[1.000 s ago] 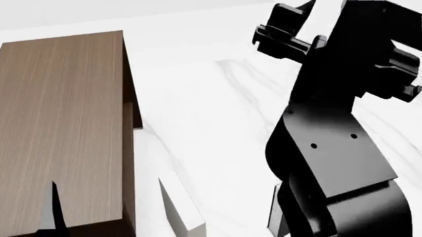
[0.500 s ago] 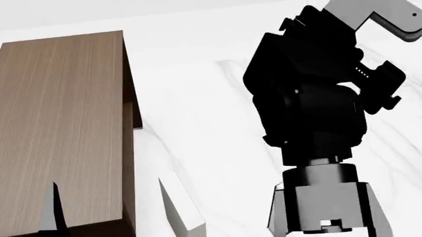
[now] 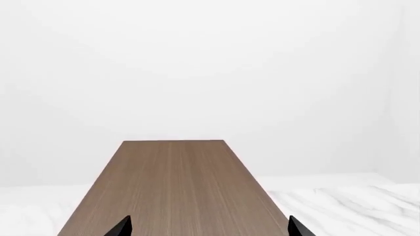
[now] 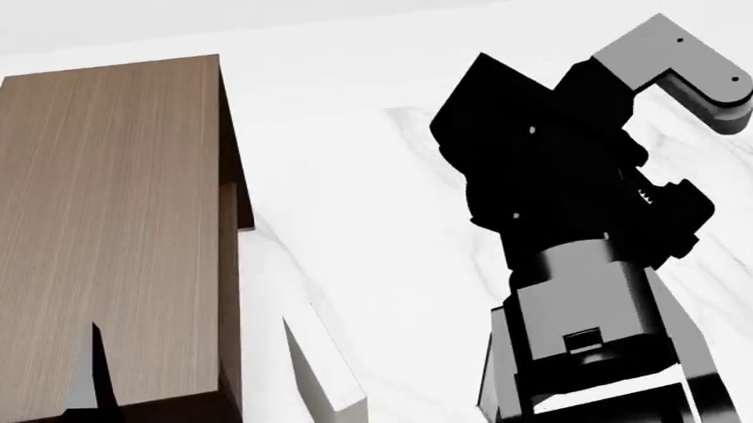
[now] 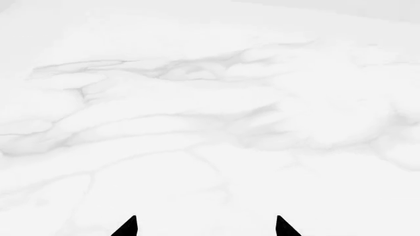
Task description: Pick up the book in the middle and place it on the cabinet shelf.
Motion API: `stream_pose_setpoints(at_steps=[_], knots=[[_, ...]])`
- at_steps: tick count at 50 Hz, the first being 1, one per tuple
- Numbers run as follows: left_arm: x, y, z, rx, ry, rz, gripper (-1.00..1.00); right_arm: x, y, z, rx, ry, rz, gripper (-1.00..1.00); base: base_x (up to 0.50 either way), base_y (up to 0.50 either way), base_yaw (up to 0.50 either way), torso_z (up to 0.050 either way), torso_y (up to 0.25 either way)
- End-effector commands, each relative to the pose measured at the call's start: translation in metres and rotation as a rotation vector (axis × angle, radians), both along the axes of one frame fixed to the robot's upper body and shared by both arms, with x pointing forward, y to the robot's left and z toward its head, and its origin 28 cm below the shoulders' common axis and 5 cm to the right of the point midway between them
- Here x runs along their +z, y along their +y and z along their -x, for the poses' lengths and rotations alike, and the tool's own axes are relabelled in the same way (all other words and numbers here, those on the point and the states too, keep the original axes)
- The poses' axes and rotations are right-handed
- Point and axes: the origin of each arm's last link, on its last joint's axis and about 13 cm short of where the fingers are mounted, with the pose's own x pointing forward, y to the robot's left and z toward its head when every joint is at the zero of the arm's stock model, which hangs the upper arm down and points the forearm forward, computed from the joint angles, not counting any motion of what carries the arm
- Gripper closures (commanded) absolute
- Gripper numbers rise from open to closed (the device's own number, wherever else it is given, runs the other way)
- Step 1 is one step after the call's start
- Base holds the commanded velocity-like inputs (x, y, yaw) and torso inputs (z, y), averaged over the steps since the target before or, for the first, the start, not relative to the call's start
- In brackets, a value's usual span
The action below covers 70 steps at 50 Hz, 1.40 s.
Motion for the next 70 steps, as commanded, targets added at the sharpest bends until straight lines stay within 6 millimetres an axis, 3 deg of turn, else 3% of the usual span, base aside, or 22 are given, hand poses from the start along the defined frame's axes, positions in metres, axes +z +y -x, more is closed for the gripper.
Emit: stream_pose_setpoints(at_steps=[1,4,23,29,50,70], knots=[[0.002,0.001,-0.001,-0.013,-0.024,0.017,-1.00,-0.007,0.004,0.001,-0.027,0.065,-0.087,-1.00,0.00,0.00,0.00,0.000,0.000],[0.002,0.002,-0.001,-0.011,-0.023,0.016,-1.00,-0.002,0.004,0.000,-0.004,0.072,0.013,-1.00,0.00,0.00,0.00,0.000,0.000],[0.002,0.003,-0.002,-0.004,-0.021,0.019,-1.00,-0.012,0.010,0.001,0.060,0.118,-0.112,-1.00,0.00,0.00,0.00,0.000,0.000],[0.002,0.003,0.000,-0.005,-0.019,0.020,-1.00,-0.026,0.014,0.004,0.062,0.175,-0.176,-1.00,0.00,0.00,0.00,0.000,0.000],[0.001,0.002,-0.001,-0.007,-0.015,0.016,-1.00,-0.036,0.021,0.006,0.170,0.163,-0.170,-1.00,0.00,0.00,0.00,0.000,0.000],[0.000,0.002,-0.003,-0.011,-0.016,0.014,-1.00,-0.056,0.012,0.004,0.208,0.092,-0.191,-1.00,0.00,0.00,0.00,0.000,0.000]])
